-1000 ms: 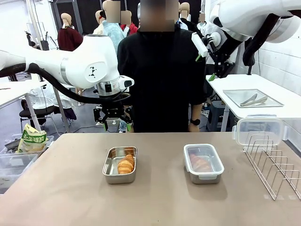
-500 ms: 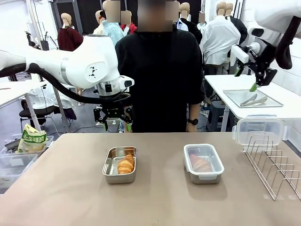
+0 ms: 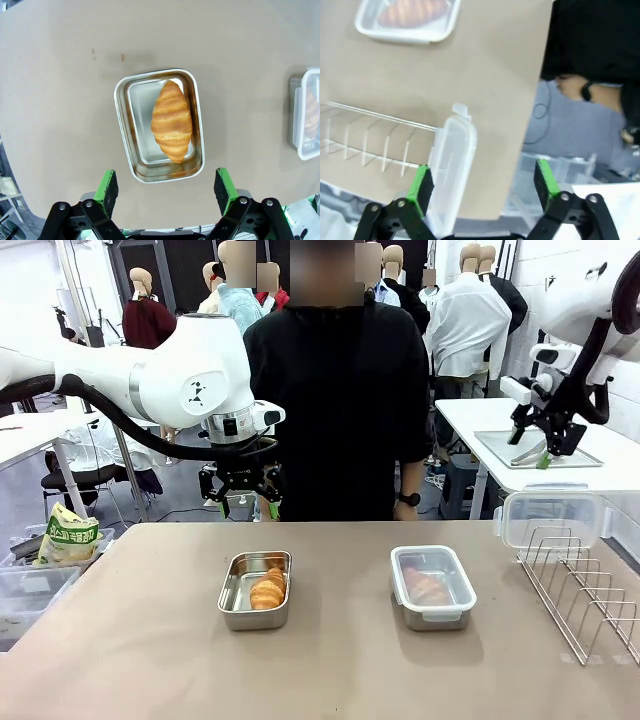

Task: Place the bread in airtight containers.
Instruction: Pick up one Airtight Container lid and hand it to the human.

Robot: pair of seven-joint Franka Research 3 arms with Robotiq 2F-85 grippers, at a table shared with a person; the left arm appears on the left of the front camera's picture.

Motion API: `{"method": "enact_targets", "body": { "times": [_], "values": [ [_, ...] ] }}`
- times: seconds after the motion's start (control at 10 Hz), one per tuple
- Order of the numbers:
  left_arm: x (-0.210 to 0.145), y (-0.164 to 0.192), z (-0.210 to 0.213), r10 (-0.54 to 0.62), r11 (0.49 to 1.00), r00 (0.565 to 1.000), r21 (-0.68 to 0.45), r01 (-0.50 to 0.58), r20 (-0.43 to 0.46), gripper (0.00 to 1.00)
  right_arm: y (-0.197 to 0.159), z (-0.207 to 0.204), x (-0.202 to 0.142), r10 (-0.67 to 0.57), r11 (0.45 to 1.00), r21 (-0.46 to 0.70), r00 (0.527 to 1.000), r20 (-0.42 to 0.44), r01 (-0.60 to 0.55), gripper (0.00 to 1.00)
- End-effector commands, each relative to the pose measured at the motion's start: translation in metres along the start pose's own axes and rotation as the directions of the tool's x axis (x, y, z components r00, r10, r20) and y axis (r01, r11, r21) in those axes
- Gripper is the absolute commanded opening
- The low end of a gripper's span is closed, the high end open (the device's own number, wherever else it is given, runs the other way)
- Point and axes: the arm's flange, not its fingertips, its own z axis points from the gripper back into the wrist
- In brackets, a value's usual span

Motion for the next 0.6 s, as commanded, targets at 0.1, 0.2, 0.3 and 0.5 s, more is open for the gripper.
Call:
{"method": "enact_targets", "body": {
  "times": [0.1, 0.2, 0.3, 0.5],
  "values": [
    [0.000, 0.000, 0.001, -0.001, 1.000, 1.000, -0.001, 0.001, 0.005, 1.00, -0.001, 0.013, -0.017, -0.122, 0.984, 0.124, 0.992, -0.037, 0.126, 1.00],
    [0.000, 0.000, 0.001, -0.001, 1.000, 1.000, -0.001, 0.001, 0.005, 1.00, -0.002, 0.010, -0.022, -0.132, 0.978, 0.158, 0.990, -0.049, 0.139, 1.00],
    [0.000, 0.000, 0.001, -0.001, 1.000, 1.000, -0.001, 0.001, 0.005, 1.00, -0.002, 0.009, -0.024, -0.156, 0.969, 0.182, 0.984, -0.084, 0.169, 1.00],
    [0.000, 0.000, 0.001, -0.001, 1.000, 1.000, -0.001, 0.001, 0.005, 1.00, 0.012, 0.006, -0.025, -0.121, 0.986, 0.109, 0.992, -0.033, 0.124, 1.00]
  ]
}}
